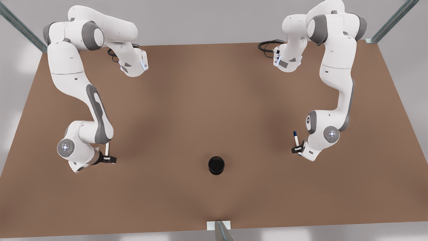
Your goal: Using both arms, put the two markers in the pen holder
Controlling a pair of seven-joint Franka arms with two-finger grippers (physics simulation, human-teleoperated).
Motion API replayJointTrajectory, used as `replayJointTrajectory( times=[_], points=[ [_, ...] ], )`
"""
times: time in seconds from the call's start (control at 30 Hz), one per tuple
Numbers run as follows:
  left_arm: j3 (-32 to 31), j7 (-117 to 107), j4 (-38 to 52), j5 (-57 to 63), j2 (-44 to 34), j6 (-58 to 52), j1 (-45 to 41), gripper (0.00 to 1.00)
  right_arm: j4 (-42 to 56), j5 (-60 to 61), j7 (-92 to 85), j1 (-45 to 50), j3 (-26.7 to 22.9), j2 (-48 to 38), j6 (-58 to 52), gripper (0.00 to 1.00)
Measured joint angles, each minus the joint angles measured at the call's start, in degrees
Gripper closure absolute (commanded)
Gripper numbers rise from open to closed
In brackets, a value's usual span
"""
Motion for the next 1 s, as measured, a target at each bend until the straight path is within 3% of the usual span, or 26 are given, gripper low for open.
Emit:
replayJointTrajectory(
  times=[0.13,0.33,0.4,0.47,0.77,1.0],
  points=[
    [0.0,-1.3,0.0,0.1,0.5,1.6,0.0,0.44,-8.0,-1.6,-0.4,-0.4,0.0,-2.2,3.8,0.0],
    [0.1,-1.8,-0.1,0.2,1.2,2.6,0.0,0.45,-10.0,-3.1,-1.3,-2.2,0.0,-2.4,8.7,0.0],
    [0.1,-1.8,-0.2,0.2,1.4,2.7,0.0,0.48,-10.1,-3.2,-1.6,-2.4,0.0,-2.2,9.6,0.16],
    [0.2,-1.9,-0.2,0.2,1.5,2.8,0.0,0.51,-10.1,-3.3,-1.9,-2.4,0.0,-2.0,10.2,0.25],
    [0.2,-2.1,-0.2,0.2,1.7,3.0,0.0,0.56,-9.8,-3.4,-3.1,-2.8,0.0,-0.3,11.7,0.31],
    [0.2,-2.2,-0.2,0.2,1.8,3.0,0.1,0.57,-9.9,-3.4,-3.9,-2.9,0.0,-0.2,11.9,0.5]
  ],
)
